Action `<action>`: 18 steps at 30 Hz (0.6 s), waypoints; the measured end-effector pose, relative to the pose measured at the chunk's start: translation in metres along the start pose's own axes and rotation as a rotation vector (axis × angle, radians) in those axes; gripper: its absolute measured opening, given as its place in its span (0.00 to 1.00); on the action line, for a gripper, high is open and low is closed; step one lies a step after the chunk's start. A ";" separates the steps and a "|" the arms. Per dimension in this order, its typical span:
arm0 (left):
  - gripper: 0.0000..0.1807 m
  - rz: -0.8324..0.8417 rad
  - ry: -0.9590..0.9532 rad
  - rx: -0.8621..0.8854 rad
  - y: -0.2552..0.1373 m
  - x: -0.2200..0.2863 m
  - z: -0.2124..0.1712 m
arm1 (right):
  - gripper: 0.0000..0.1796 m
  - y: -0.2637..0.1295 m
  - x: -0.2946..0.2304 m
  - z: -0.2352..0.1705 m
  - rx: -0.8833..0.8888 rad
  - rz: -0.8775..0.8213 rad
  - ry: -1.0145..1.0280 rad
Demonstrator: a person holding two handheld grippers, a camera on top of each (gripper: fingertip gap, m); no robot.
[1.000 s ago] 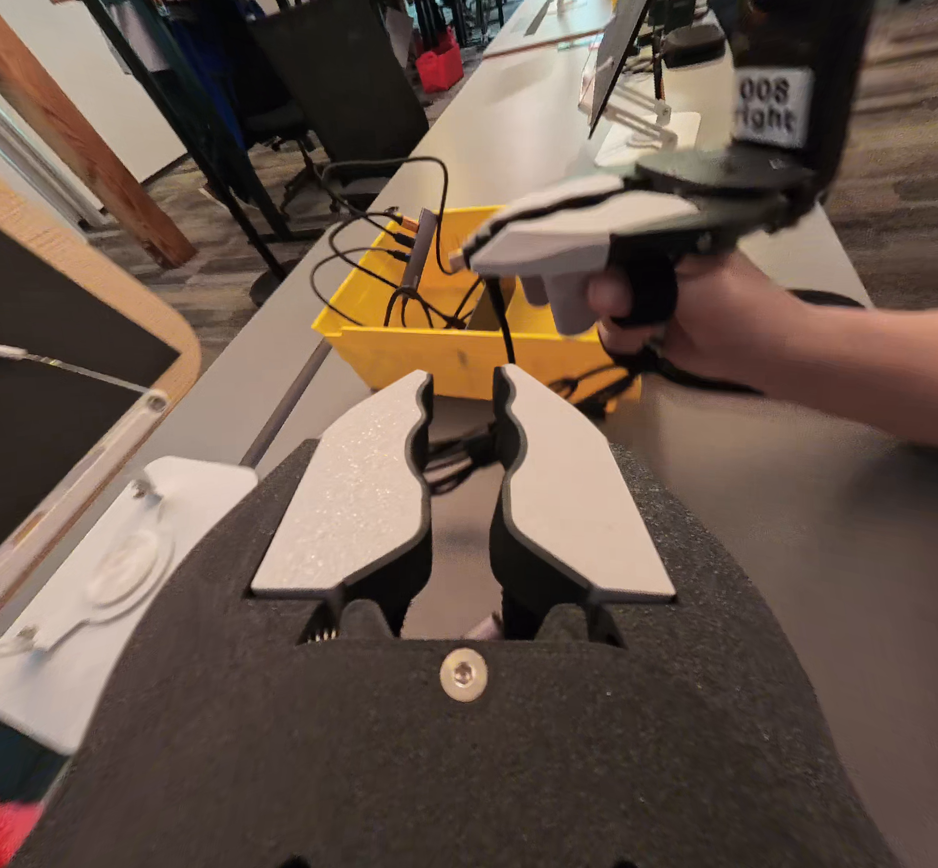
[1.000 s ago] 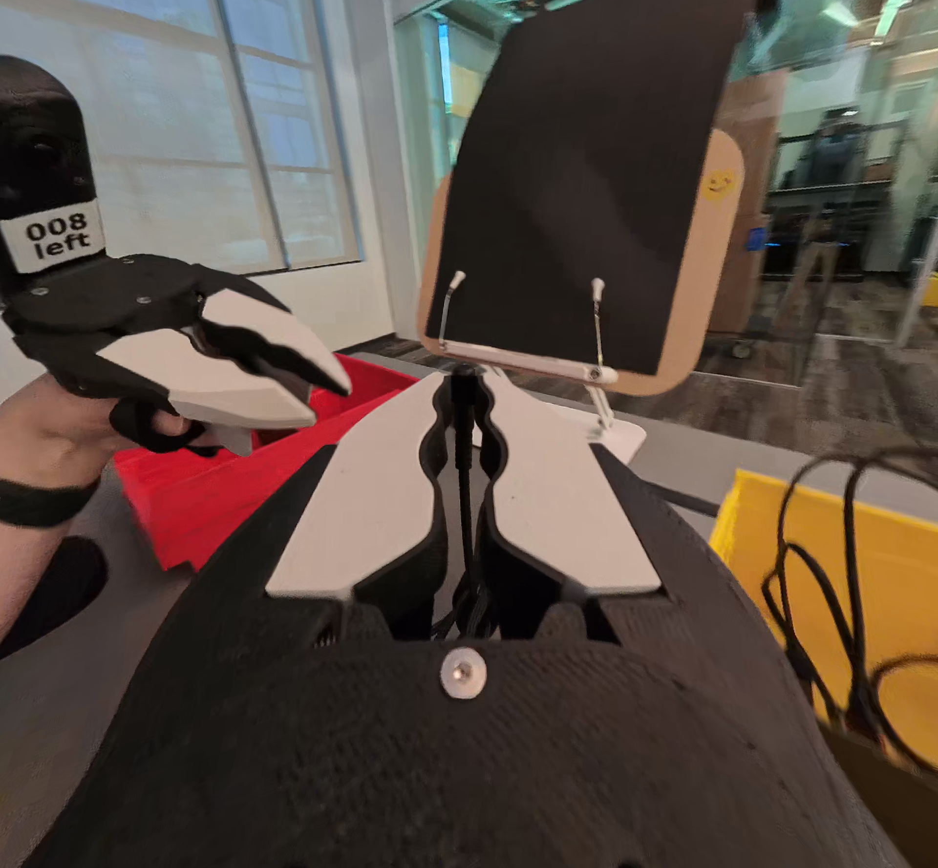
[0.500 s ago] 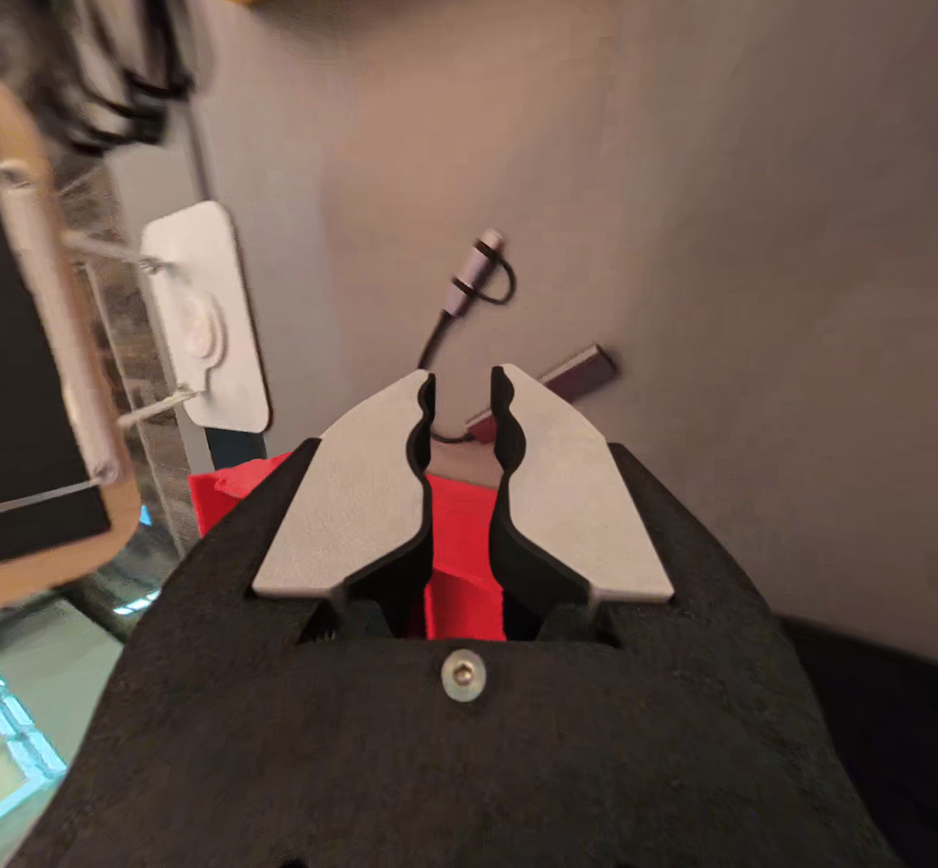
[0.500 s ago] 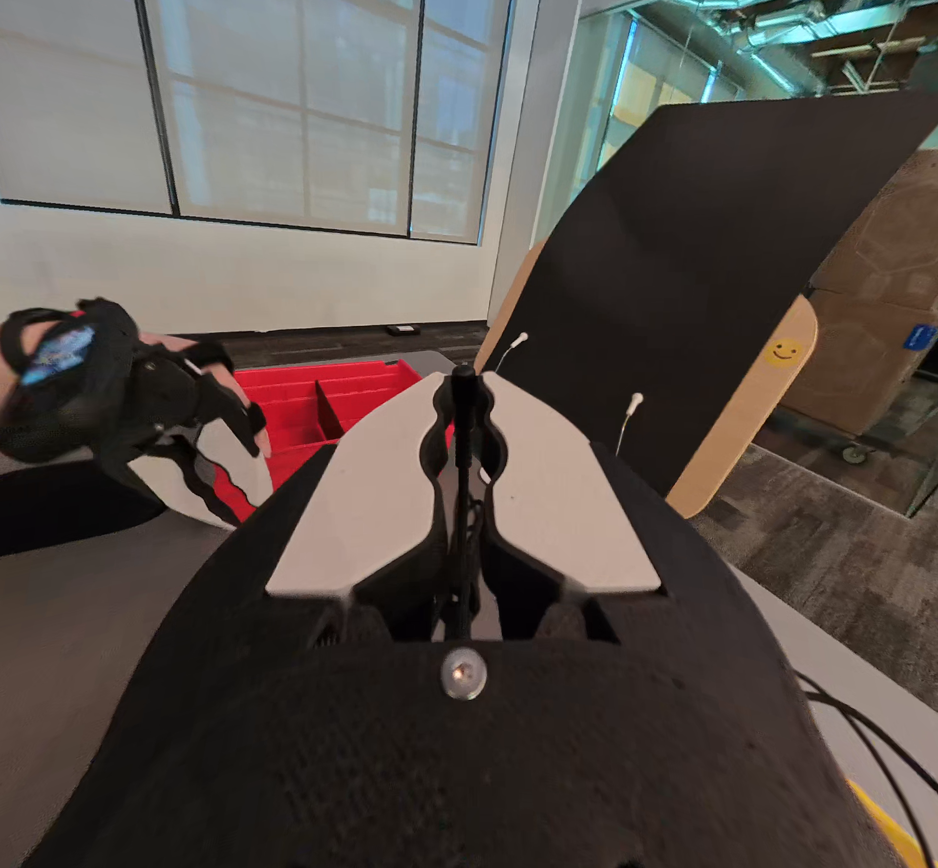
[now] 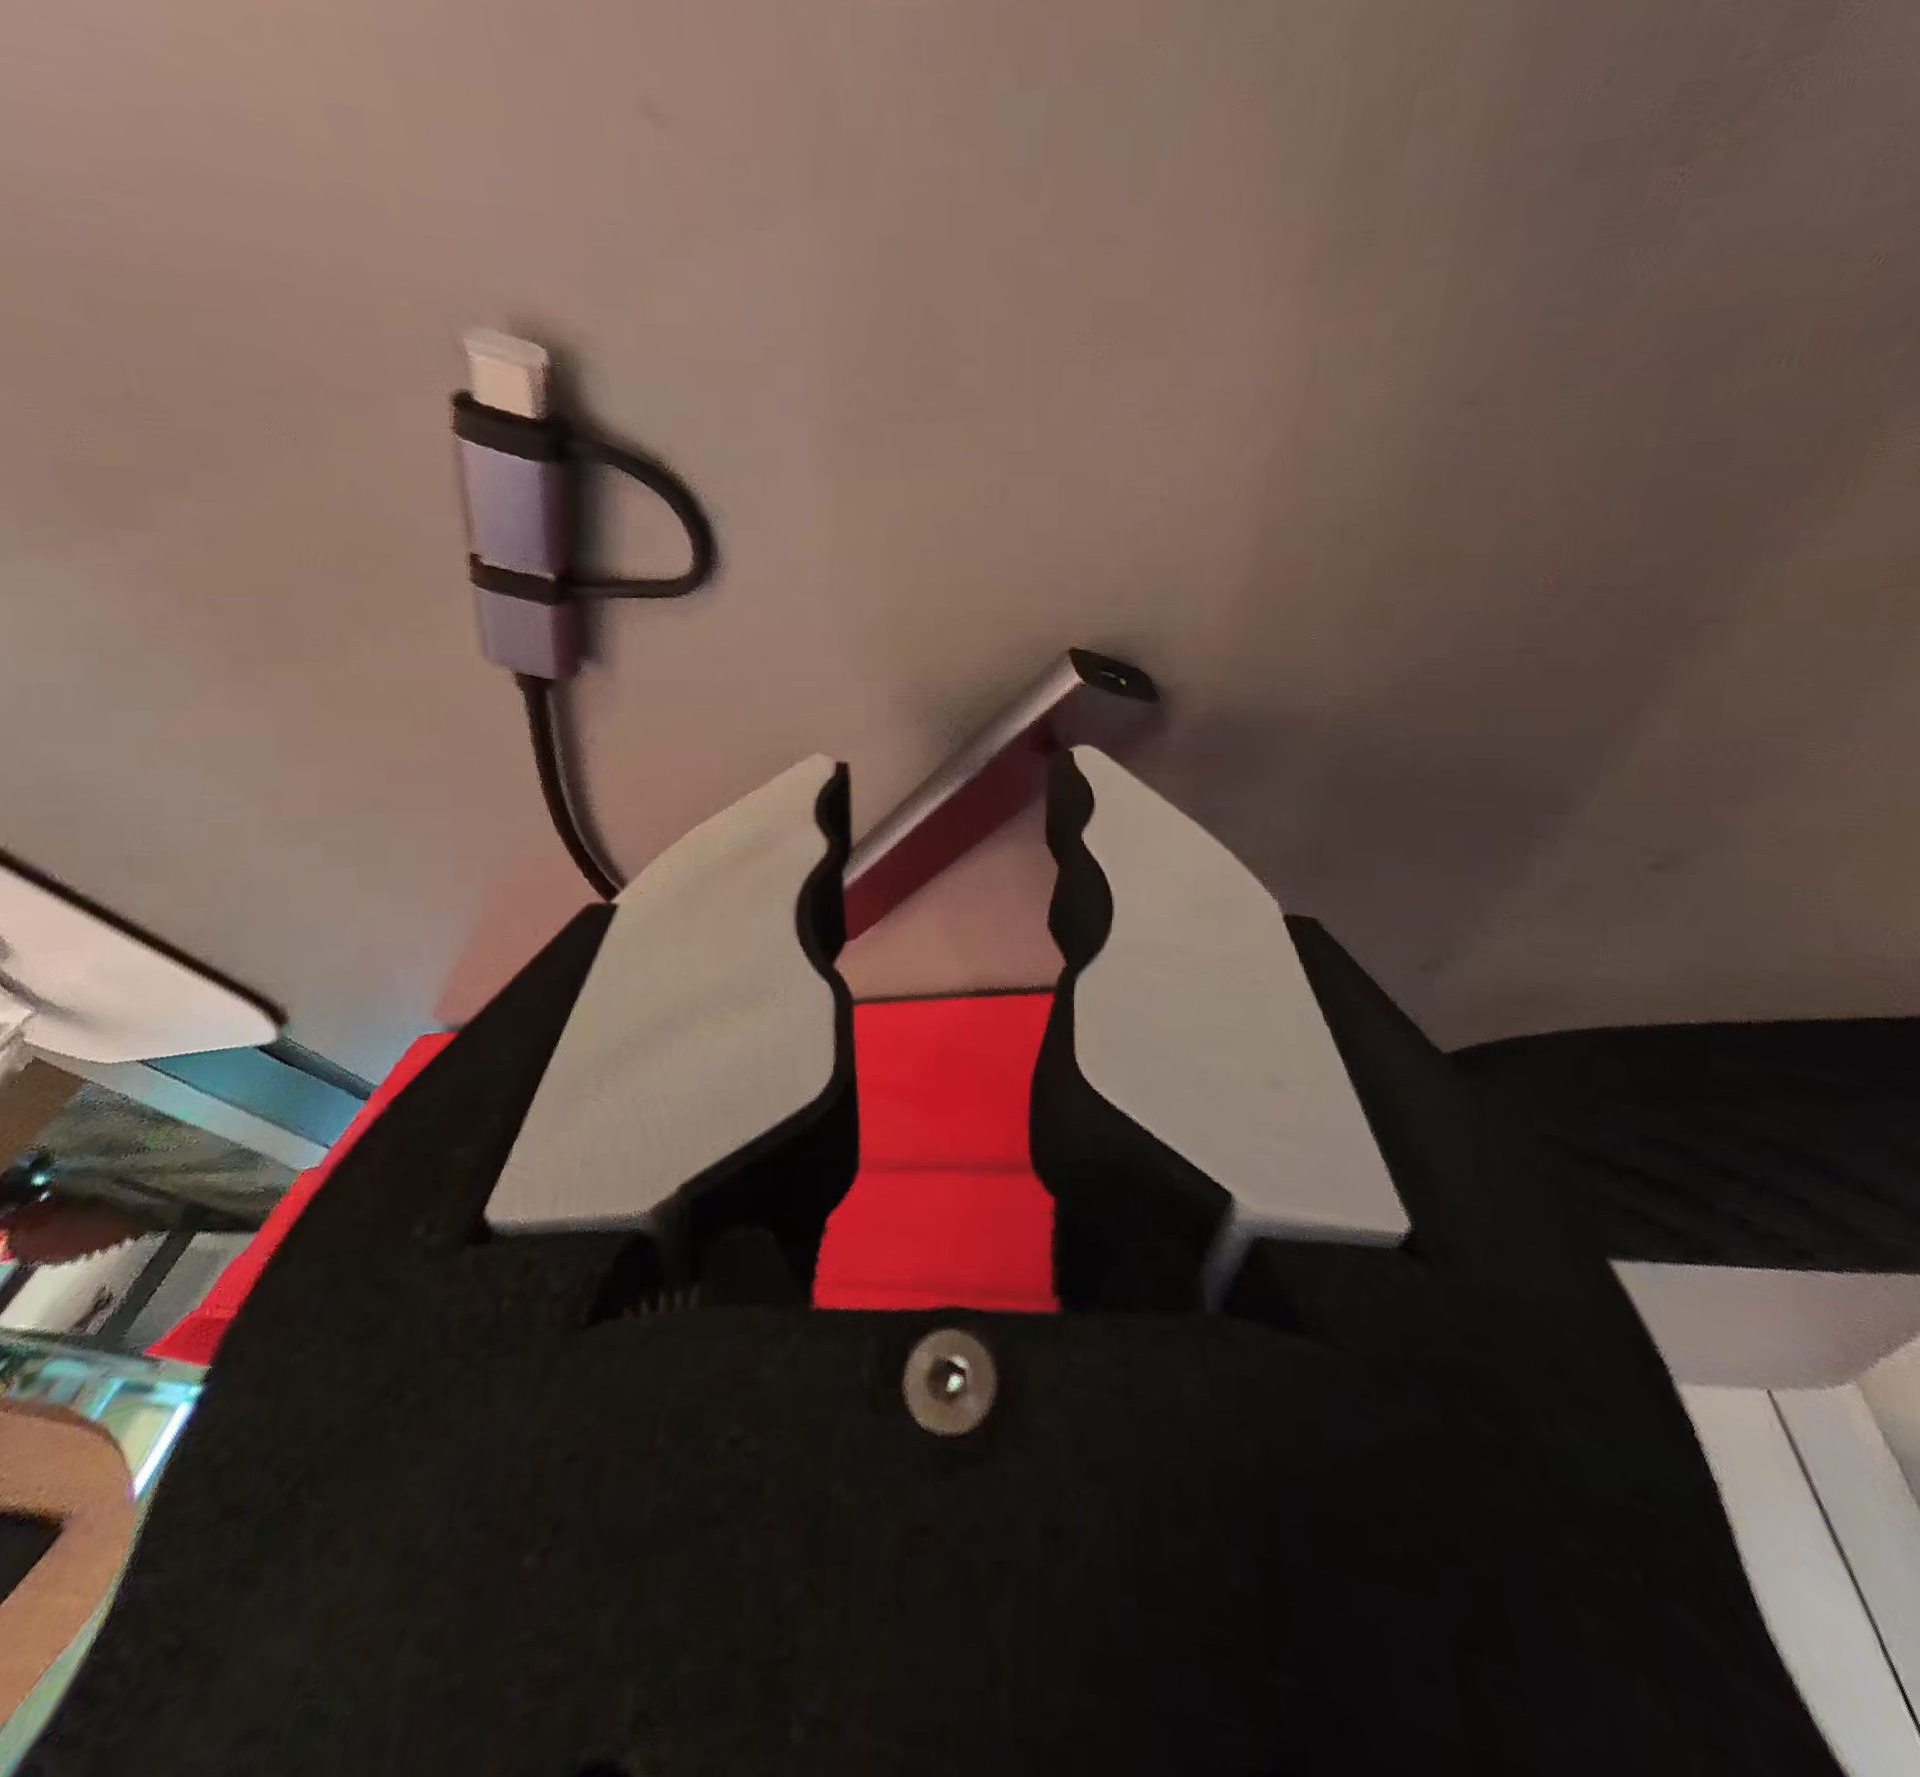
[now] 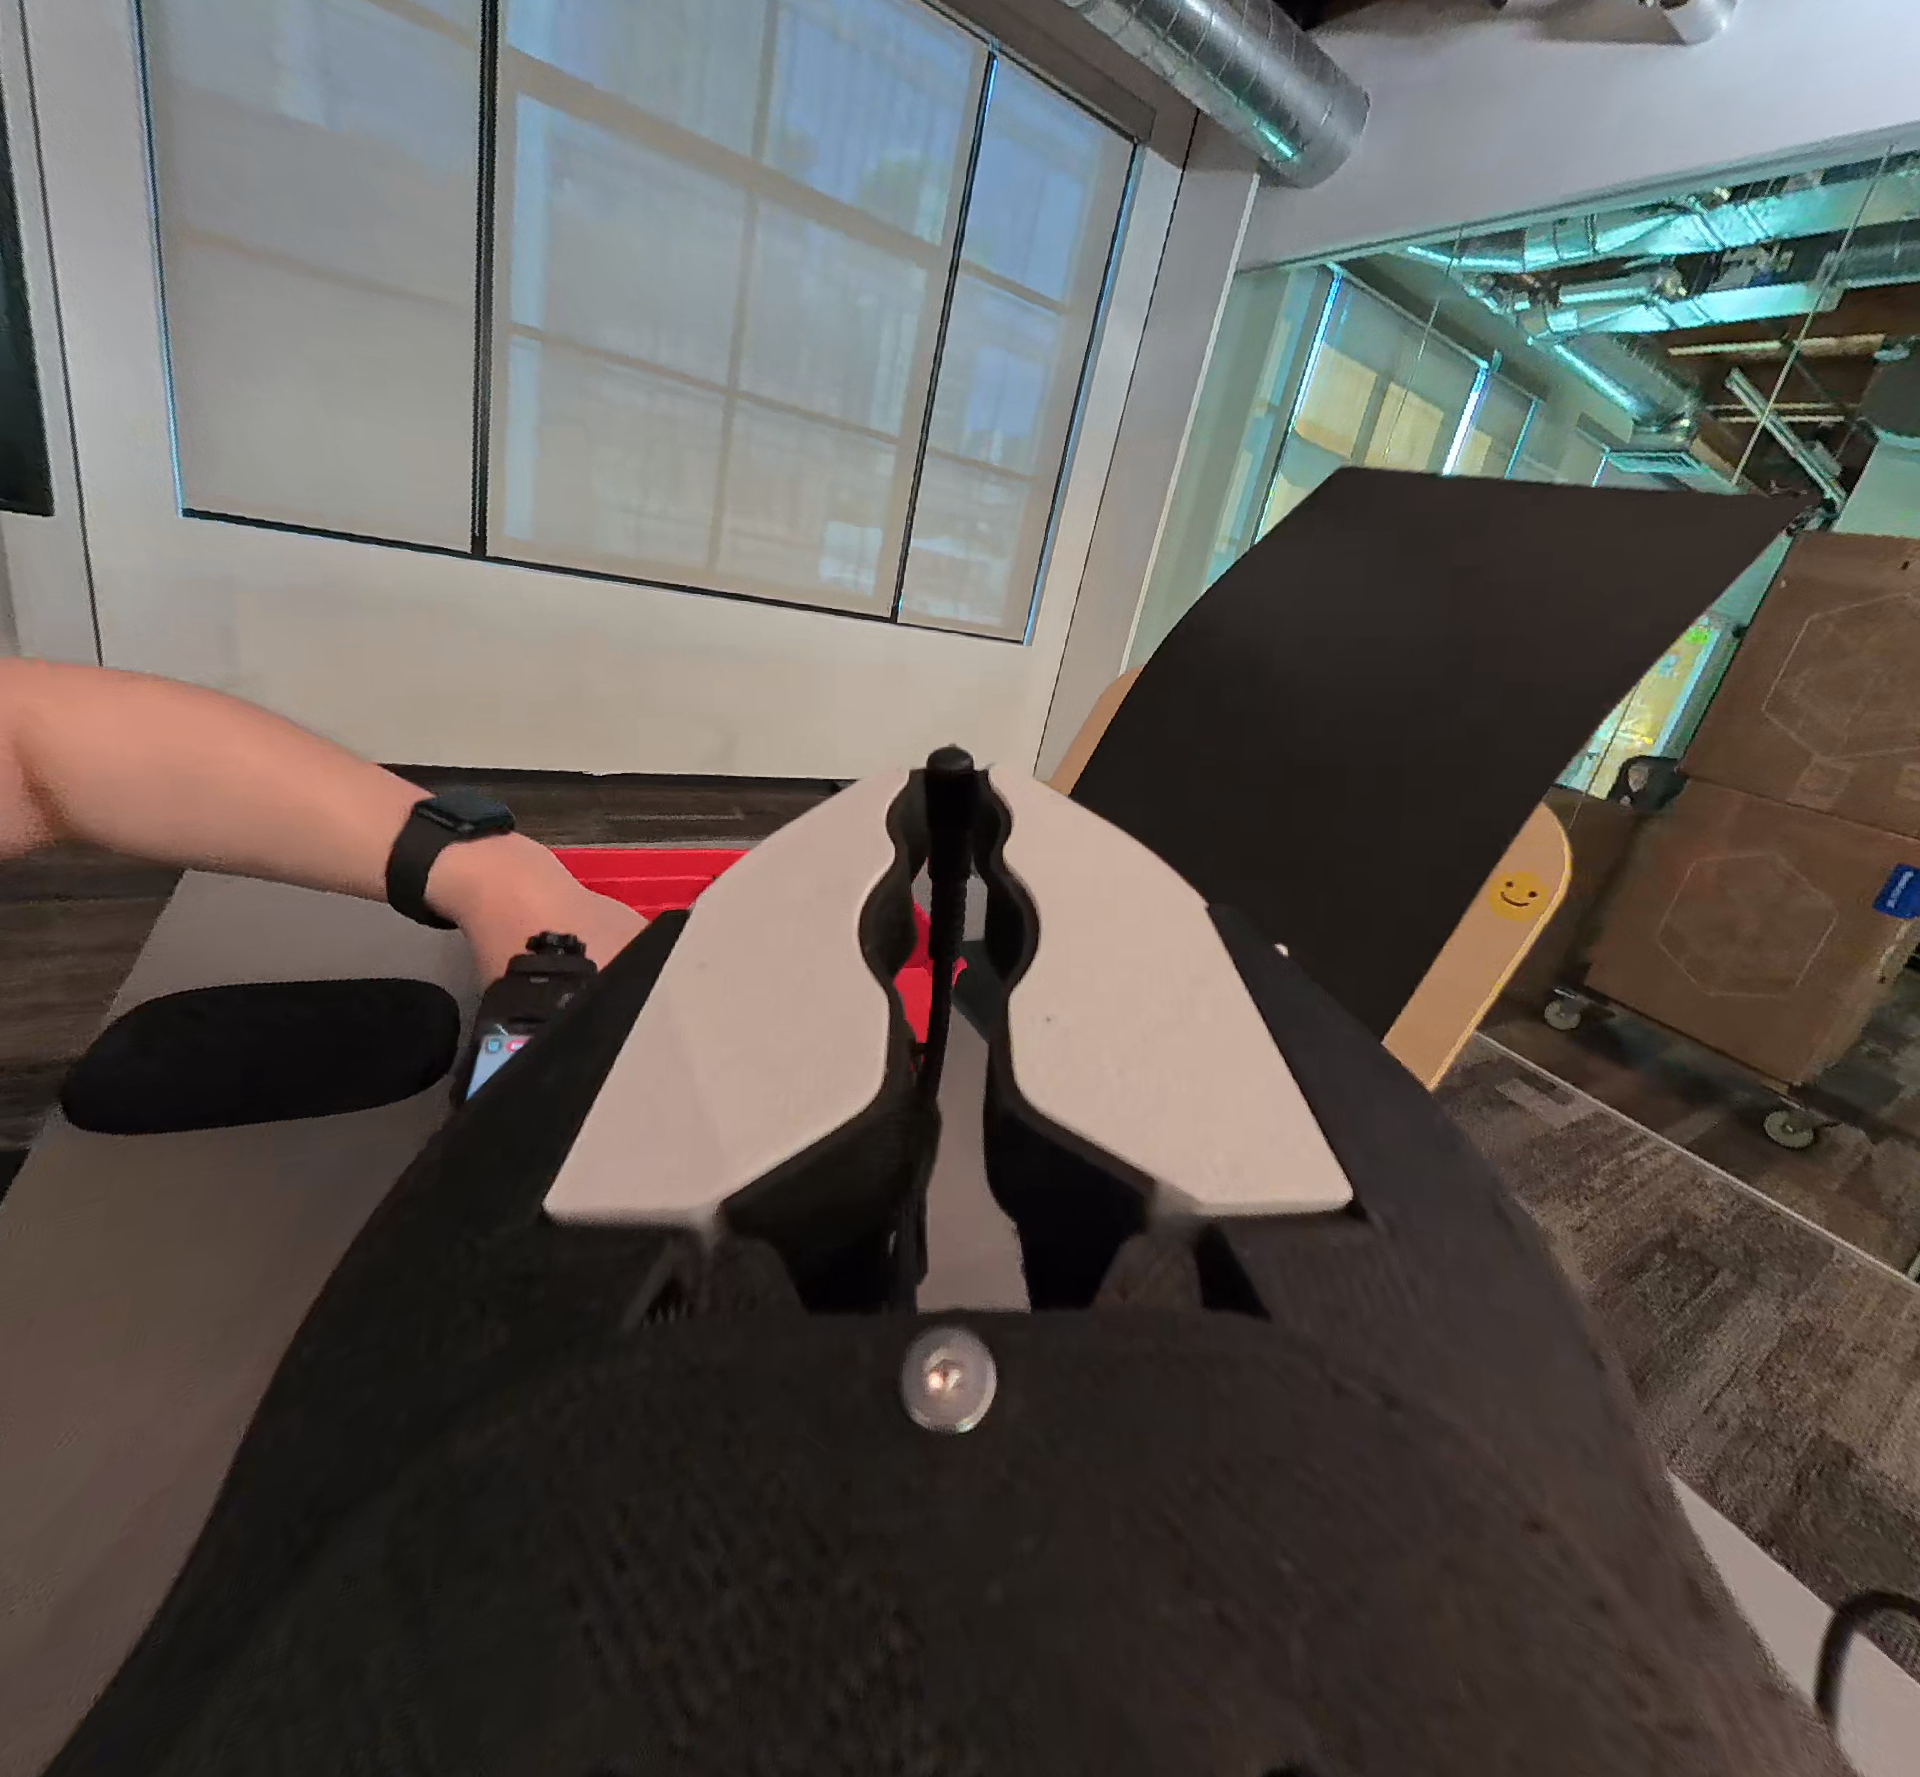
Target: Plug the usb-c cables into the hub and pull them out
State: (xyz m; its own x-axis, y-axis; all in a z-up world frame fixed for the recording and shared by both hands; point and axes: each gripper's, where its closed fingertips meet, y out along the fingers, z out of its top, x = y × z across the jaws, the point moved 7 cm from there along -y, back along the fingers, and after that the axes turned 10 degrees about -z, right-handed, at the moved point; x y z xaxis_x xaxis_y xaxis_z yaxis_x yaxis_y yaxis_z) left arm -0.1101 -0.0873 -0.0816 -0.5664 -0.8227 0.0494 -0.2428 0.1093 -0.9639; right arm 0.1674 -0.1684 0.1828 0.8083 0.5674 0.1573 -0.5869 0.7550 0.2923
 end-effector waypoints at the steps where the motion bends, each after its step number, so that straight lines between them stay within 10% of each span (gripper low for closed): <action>1: 0.18 -0.009 0.001 -0.018 0.004 0.001 -0.001 | 0.05 -0.002 0.000 0.002 0.008 -0.001 -0.001; 18: 0.14 0.104 -0.066 0.090 0.007 0.003 0.008 | 0.05 -0.022 0.005 0.019 0.081 -0.022 0.000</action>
State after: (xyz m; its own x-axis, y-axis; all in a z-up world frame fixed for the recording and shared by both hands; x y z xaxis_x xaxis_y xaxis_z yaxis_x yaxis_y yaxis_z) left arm -0.1069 -0.0933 -0.0906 -0.5309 -0.8449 -0.0662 -0.1123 0.1476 -0.9827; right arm 0.1856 -0.1882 0.1950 0.8211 0.5508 0.1496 -0.5629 0.7384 0.3713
